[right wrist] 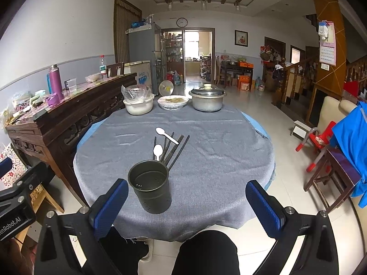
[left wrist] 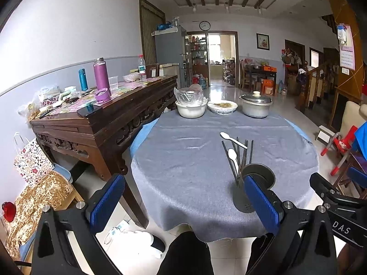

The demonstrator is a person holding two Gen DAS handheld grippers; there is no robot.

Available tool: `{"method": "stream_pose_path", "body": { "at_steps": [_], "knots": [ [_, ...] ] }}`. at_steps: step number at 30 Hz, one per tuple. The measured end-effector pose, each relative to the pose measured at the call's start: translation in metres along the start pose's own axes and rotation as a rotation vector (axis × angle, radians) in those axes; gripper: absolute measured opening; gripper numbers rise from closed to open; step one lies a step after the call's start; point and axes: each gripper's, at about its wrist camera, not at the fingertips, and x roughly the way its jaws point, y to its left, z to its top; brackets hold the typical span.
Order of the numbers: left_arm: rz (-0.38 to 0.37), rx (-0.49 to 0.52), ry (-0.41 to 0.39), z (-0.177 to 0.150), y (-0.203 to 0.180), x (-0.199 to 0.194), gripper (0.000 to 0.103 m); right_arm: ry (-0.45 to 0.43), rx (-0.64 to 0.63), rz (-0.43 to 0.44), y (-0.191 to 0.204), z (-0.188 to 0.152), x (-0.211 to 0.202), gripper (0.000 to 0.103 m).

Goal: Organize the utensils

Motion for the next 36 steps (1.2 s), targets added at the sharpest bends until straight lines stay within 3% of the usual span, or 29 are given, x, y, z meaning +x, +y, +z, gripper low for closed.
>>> {"method": "stream_pose_path", "body": {
  "at_steps": [36],
  "knots": [
    [0.002, -0.026, 0.023, -0.001, 0.012, 0.008, 0.103, 0.013, -0.020, 0.025, 0.014, 0.003, 0.008, 0.103]
  ]
}}
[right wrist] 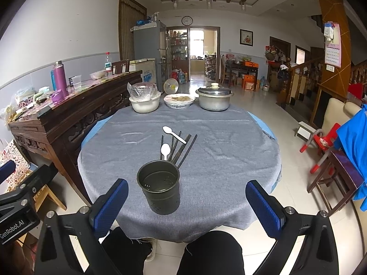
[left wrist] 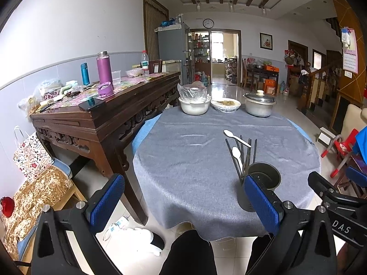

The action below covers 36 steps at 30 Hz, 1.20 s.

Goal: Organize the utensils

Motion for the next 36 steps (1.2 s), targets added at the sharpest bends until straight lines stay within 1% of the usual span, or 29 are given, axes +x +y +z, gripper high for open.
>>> {"method": "stream_pose_path", "body": {
  "at_steps": [2, 5, 7, 9, 12, 13, 15, 16, 18, 20, 24, 25, 27, 29, 30, 32, 33, 36],
  "knots": [
    [-0.003, 0.002, 0.006, 0.002, 0.002, 0.005, 0.103, 0.003, 0.002, 0.000, -0.003, 0.003, 0.003, 0.103],
    [-0.007, -0.005, 0.020, 0.008, 0.007, 0.016, 0.103, 0.012, 0.019, 0.026, -0.012, 0.012, 0.012, 0.103],
    [-0.009, -0.009, 0.040, 0.013, 0.011, 0.027, 0.103, 0.028, 0.032, 0.057, -0.020, 0.022, 0.023, 0.103],
    [-0.015, -0.016, 0.064, 0.019, 0.017, 0.043, 0.103, 0.057, 0.039, 0.095, -0.028, 0.036, 0.043, 0.103],
    [-0.033, -0.026, 0.113, 0.027, 0.024, 0.073, 0.103, 0.134, 0.051, 0.151, -0.039, 0.056, 0.088, 0.103],
    [-0.038, -0.027, 0.129, 0.029, 0.025, 0.083, 0.103, 0.172, 0.056, 0.182, -0.043, 0.065, 0.111, 0.103],
    [-0.058, -0.025, 0.178, 0.034, 0.027, 0.111, 0.103, 0.224, 0.066, 0.216, -0.048, 0.076, 0.146, 0.103],
    [-0.071, -0.028, 0.215, 0.036, 0.027, 0.129, 0.103, 0.251, 0.066, 0.242, -0.049, 0.083, 0.166, 0.103],
    [-0.093, -0.039, 0.264, 0.037, 0.028, 0.155, 0.103, 0.301, 0.057, 0.299, -0.048, 0.098, 0.209, 0.103],
    [-0.108, -0.043, 0.307, 0.038, 0.026, 0.182, 0.103, 0.343, 0.035, 0.334, -0.042, 0.113, 0.253, 0.103],
    [-0.154, -0.053, 0.370, 0.043, 0.018, 0.228, 0.103, 0.389, -0.027, 0.396, -0.021, 0.139, 0.331, 0.101],
    [-0.167, -0.055, 0.387, 0.044, 0.015, 0.238, 0.103, 0.412, -0.040, 0.412, -0.014, 0.146, 0.355, 0.098],
    [-0.194, -0.051, 0.419, 0.046, 0.007, 0.262, 0.103, 0.448, -0.048, 0.436, -0.004, 0.153, 0.386, 0.094],
    [-0.215, -0.041, 0.457, 0.047, -0.003, 0.284, 0.101, 0.493, -0.055, 0.457, 0.009, 0.157, 0.420, 0.093],
    [-0.233, -0.037, 0.472, 0.047, -0.008, 0.293, 0.098, 0.518, -0.061, 0.459, 0.016, 0.158, 0.437, 0.093],
    [-0.274, -0.031, 0.505, 0.049, -0.016, 0.309, 0.088, 0.542, -0.074, 0.448, 0.026, 0.158, 0.461, 0.093],
    [-0.295, -0.032, 0.520, 0.049, -0.020, 0.315, 0.085, 0.555, -0.079, 0.453, 0.031, 0.157, 0.472, 0.093],
    [-0.362, -0.047, 0.563, 0.050, -0.030, 0.335, 0.072, 0.583, -0.089, 0.459, 0.043, 0.153, 0.500, 0.092]
  ]
}}
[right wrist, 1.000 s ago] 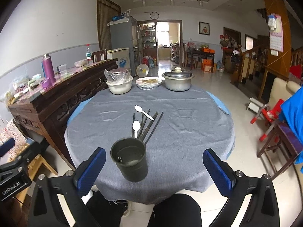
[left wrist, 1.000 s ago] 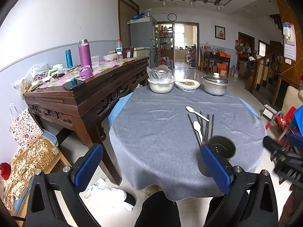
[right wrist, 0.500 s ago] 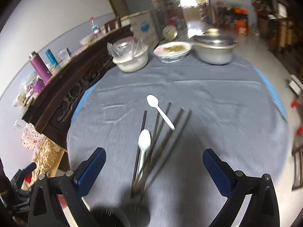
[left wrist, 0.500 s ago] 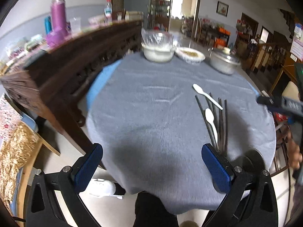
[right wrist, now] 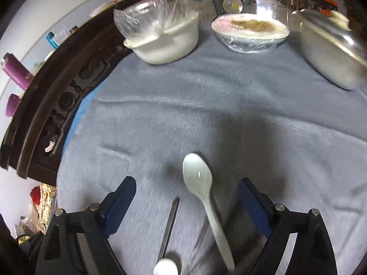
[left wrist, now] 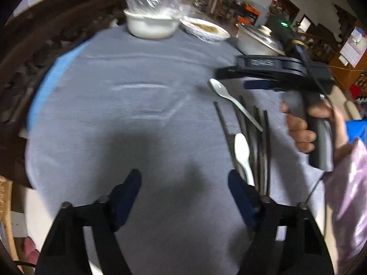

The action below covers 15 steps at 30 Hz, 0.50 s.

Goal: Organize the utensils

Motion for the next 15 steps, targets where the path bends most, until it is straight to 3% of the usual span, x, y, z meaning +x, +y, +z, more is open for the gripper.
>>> {"method": "stream_pose_path", "body": {
  "at_steps": [3, 7, 8, 9, 15],
  "knots": [
    [-0.050, -0.002, 0.029, 0.010, -0.005, 0.016, 0.062, 0.031, 0.013, -0.029, -0.004, 0.007, 0.020, 0.085],
    [-0.106, -0.006, 0.040, 0.015, -0.011, 0.026, 0.055, 0.027, -0.025, -0.066, 0.003, 0.006, 0.030, 0.061],
    [-0.120, -0.008, 0.041, 0.016, -0.012, 0.028, 0.055, 0.016, -0.042, -0.087, 0.005, 0.005, 0.029, 0.041],
    [-0.132, -0.010, 0.042, 0.016, -0.013, 0.028, 0.055, 0.014, -0.052, -0.102, 0.007, 0.005, 0.030, 0.032],
    [-0.161, 0.003, 0.047, 0.020, -0.027, 0.036, 0.055, -0.041, -0.028, -0.097, -0.001, -0.003, 0.016, 0.033]
  ]
}}
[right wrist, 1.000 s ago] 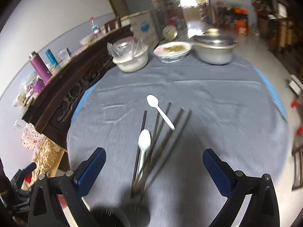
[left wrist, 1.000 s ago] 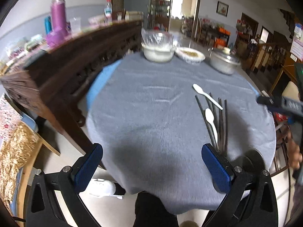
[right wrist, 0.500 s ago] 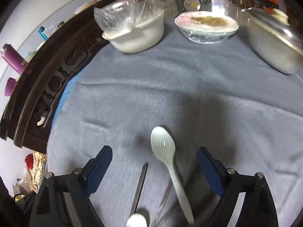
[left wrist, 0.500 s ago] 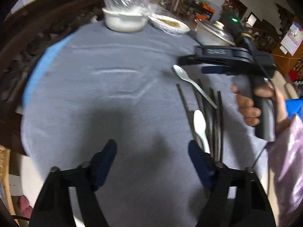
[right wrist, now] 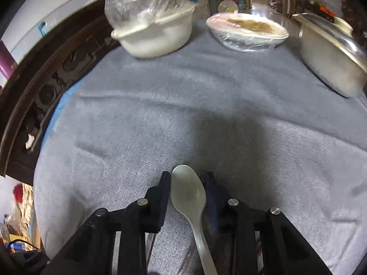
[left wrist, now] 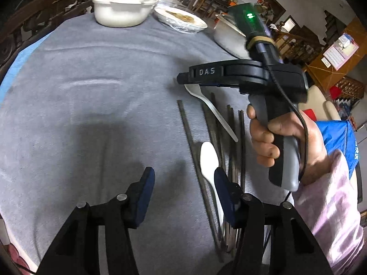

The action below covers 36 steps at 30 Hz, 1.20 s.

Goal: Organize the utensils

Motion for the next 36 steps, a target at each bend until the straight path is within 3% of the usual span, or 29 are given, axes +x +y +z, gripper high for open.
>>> {"method": "stream_pose_path", "body": {
  "at_steps": [7, 11, 15, 19, 22, 28, 32, 36],
  "knots": [
    [0.008, 0.051, 0.011, 0.018, -0.025, 0.027, 0.055, -0.207, 0.143, 0.065, -0.043, -0.027, -0.076, 0.033],
    [0.017, 0.102, 0.049, 0.021, -0.038, 0.043, 0.054, -0.277, 0.204, 0.088, -0.068, -0.047, -0.109, 0.033],
    [0.039, 0.094, 0.058, 0.024, -0.038, 0.053, 0.038, -0.339, 0.256, 0.119, -0.086, -0.076, -0.143, 0.033],
    [0.042, 0.069, 0.068, 0.026, -0.033, 0.057, 0.012, -0.371, 0.285, 0.144, -0.090, -0.099, -0.163, 0.033],
    [0.035, 0.069, 0.055, 0.024, -0.029, 0.051, 0.007, -0.389, 0.298, 0.160, -0.089, -0.117, -0.175, 0.033],
    [0.048, 0.070, -0.022, 0.014, -0.030, 0.024, 0.004, -0.433, 0.305, 0.169, -0.078, -0.149, -0.195, 0.033],
    [0.071, 0.082, -0.116, 0.008, -0.035, -0.016, 0.004, -0.480, 0.301, 0.204, -0.063, -0.164, -0.213, 0.033],
    [0.073, 0.056, -0.252, -0.004, -0.042, -0.070, 0.004, -0.570, 0.332, 0.296, -0.047, -0.178, -0.235, 0.033]
  ]
}}
